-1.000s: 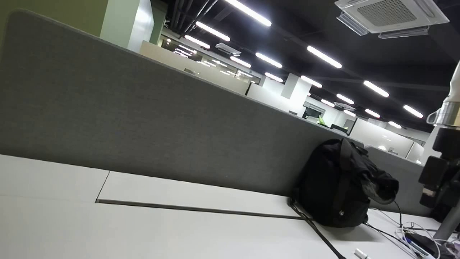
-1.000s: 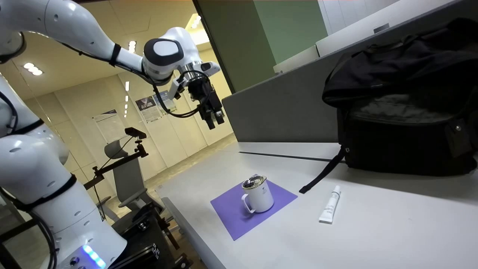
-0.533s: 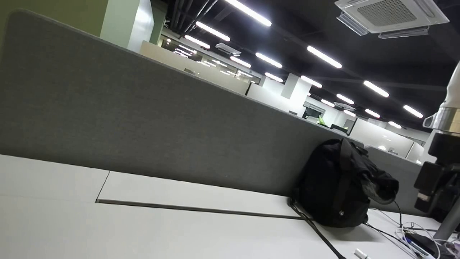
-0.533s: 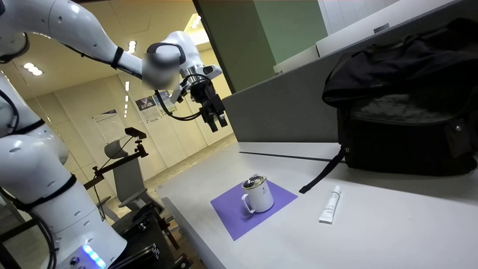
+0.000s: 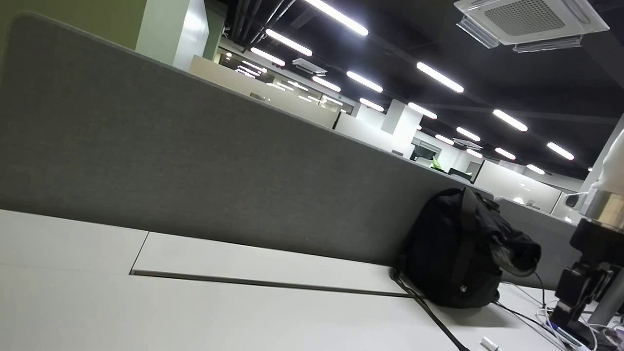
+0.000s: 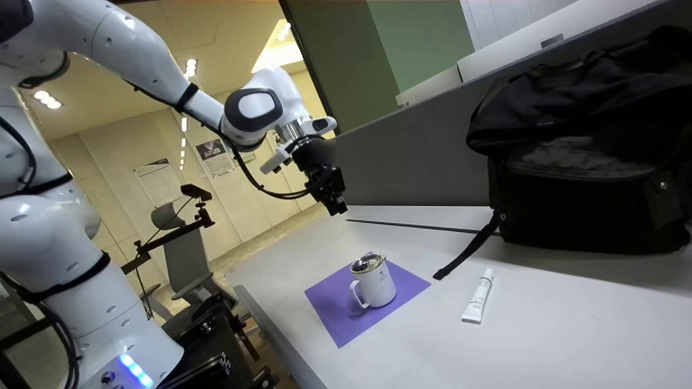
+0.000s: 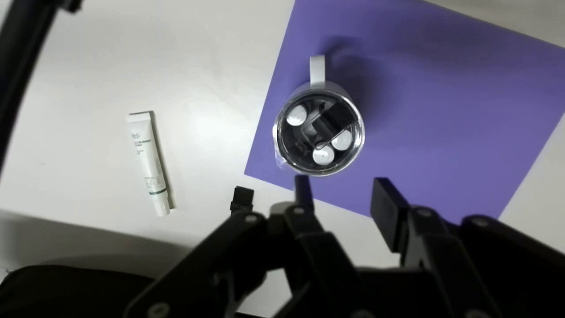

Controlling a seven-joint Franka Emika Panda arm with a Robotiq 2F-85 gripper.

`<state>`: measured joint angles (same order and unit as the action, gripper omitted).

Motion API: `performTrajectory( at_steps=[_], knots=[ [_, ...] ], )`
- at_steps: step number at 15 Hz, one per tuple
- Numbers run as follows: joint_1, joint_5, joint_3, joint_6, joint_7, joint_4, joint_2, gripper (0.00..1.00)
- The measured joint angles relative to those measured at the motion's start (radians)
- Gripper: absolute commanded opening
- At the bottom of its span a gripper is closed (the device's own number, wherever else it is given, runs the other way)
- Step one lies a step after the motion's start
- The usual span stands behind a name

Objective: Open the lid of the thermos cup

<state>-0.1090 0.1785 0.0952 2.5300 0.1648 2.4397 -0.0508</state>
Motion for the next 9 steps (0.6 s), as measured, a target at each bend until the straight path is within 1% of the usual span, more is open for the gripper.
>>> performTrajectory(
  at_steps=[1,2,6,8,9],
  knots=[
    [-0.004,-0.017,0.003,0.030,0.033,0.003,-0.017,0.05],
    [-0.009,-0.038,0.004,0.055,0.068,0.006,-0.032,0.00],
    [-0.014,-0.146,-0.004,0.101,0.204,-0.002,-0.090,0.00],
    [-0.014,-0.175,-0.015,0.085,0.234,-0.027,-0.132,0.01],
    [-0.014,-0.175,-0.019,0.056,0.236,-0.043,-0.152,0.01]
  ],
)
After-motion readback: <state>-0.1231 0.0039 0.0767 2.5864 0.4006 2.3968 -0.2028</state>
